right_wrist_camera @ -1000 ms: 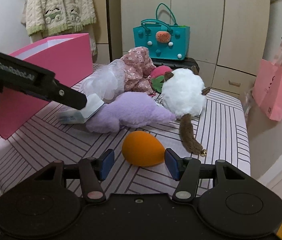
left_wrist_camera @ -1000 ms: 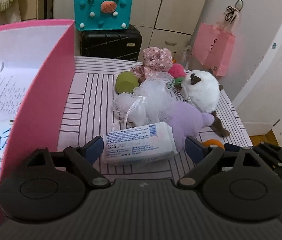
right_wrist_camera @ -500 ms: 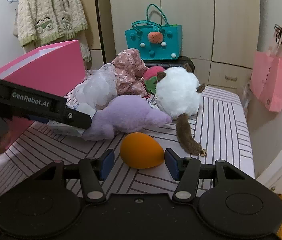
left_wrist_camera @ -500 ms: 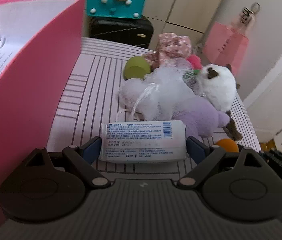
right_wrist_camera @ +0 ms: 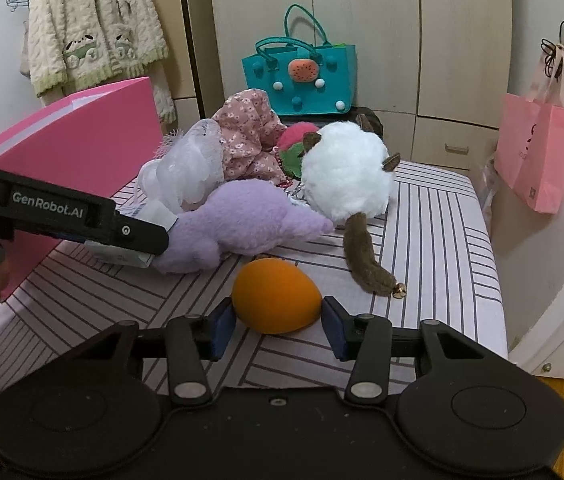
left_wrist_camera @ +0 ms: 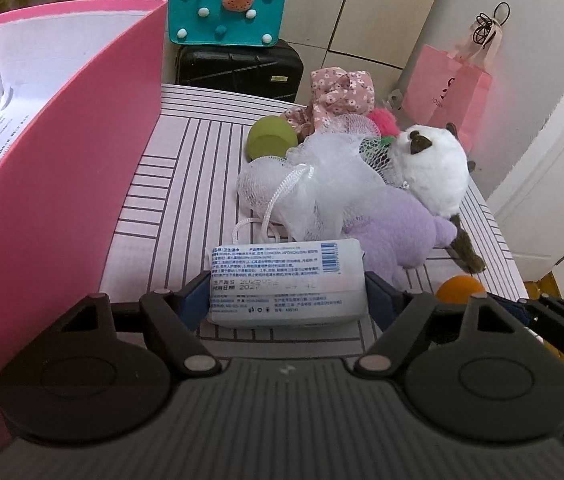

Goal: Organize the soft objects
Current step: 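Lift the soap box with the left gripper while the right gripper grasps the orange sponge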

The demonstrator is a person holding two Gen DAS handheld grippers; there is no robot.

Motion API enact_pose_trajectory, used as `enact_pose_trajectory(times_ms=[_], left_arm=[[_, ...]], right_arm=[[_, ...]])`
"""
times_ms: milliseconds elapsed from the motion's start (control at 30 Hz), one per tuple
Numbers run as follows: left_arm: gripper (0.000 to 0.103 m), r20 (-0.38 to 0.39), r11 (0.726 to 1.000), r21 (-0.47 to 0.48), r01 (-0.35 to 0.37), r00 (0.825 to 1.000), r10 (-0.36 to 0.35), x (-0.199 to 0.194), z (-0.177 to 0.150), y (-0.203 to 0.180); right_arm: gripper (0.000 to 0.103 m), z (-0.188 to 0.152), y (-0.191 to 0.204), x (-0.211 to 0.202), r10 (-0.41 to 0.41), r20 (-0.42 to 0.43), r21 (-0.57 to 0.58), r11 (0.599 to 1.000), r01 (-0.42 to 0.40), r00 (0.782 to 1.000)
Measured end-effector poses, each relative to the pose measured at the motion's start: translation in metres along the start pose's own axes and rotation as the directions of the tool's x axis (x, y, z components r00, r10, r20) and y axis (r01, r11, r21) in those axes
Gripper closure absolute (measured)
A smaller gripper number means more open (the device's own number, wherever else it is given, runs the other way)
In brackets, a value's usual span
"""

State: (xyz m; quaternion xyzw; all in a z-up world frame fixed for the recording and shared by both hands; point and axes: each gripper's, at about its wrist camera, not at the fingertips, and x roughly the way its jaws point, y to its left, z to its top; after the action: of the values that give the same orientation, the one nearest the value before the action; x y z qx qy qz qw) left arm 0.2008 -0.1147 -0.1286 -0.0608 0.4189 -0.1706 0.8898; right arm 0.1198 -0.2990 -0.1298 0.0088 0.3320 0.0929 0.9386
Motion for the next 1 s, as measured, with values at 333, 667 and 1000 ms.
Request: enact_pose_trajectory(times_ms=[333,667,1000], left_arm=[[0.025,0.015,1.000,0.016,0.005,1.000,-0.005,-0.015,-0.008,-0.002],[0.025,0.001,0.997,0.071,-0.014,1.000,0.014,-0.036,-0.022,-0.005],[0.025,-0.044,0.990,0.140,-0.006,0.999,0.013,-0.064,-0.031,-0.007]], right_arm=[[0.051,-0.006,0.012,-0.011,0.028,0.004,-0.012,1.000,-0.028,1.000],[0.051,-0.010,0.028,-0.026,0.015,-0.035,-0.123,0.992,-0.019,0.999],[0.051,-0.005,0.047,-0.048,0.097,-0.094,-0.224,0.968,-0.116,0.991]])
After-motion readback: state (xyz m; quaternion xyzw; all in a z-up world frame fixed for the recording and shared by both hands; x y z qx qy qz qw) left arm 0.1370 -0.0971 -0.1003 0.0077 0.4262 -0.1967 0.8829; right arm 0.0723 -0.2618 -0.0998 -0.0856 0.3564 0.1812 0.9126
